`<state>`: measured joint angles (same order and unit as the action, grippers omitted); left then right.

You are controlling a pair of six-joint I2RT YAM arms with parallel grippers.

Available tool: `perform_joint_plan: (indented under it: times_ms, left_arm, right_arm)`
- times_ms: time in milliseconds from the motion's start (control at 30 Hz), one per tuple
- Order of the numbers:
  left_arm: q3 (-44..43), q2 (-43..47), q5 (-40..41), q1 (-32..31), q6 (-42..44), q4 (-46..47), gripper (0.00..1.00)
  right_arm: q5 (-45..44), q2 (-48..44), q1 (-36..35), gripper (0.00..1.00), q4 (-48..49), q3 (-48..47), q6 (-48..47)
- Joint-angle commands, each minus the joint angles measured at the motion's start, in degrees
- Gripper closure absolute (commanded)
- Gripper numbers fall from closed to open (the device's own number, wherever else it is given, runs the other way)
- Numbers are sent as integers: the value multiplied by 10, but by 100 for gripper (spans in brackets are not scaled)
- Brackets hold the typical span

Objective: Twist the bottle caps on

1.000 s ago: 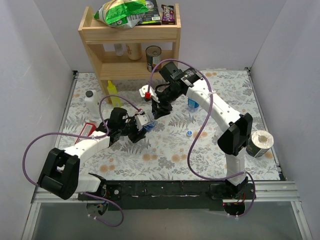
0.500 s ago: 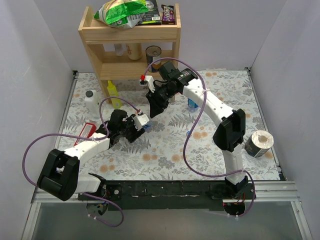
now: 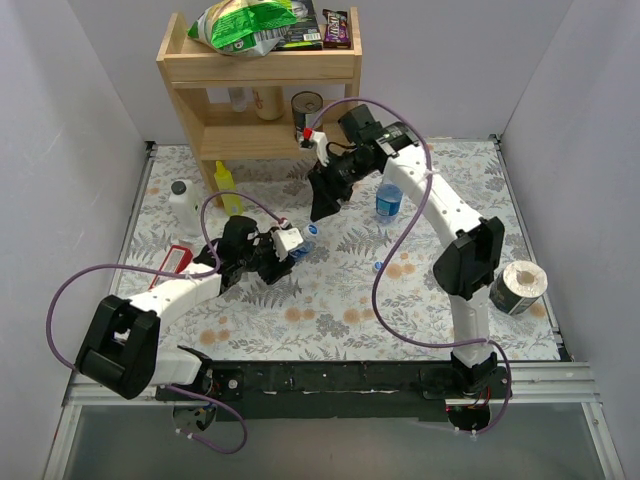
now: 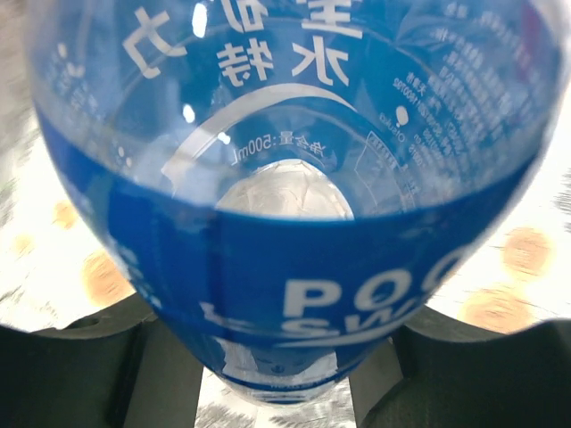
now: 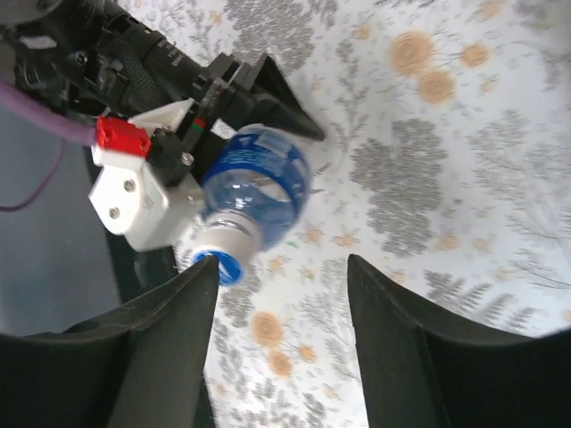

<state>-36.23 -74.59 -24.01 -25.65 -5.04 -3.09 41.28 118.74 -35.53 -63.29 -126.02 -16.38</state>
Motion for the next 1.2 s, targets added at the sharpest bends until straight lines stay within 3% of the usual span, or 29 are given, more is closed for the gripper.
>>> perform_joint_plan:
  times_ms: [0, 100, 167, 267, 533, 867, 1167]
  left_arm:
    - [-36, -10, -125, -4, 31, -60, 100]
    - [-73, -34, -217, -2, 80, -126, 100]
    - [-113, -62, -262, -2, 111, -181, 100]
    - [-170, -106, -282, -2, 142, -256, 100]
    - [-220, -149, -289, -2, 217, -350, 100]
    - [-228, -144, -293, -2, 221, -357, 100]
    - [-223, -137, -296, -2, 220, -354, 100]
  right_arm:
    - [27, -91, 31, 33, -44, 8, -141]
    - [76, -167, 30, 36, -56, 127, -359]
    - [72, -210, 27, 36, 6, 206, -470]
    - [67, -270, 20, 35, 63, 301, -578]
    - [39, -289, -7, 35, 125, 335, -603]
    - [57, -289, -29, 38, 38, 342, -741]
    - [56, -281, -44, 44, 31, 335, -755]
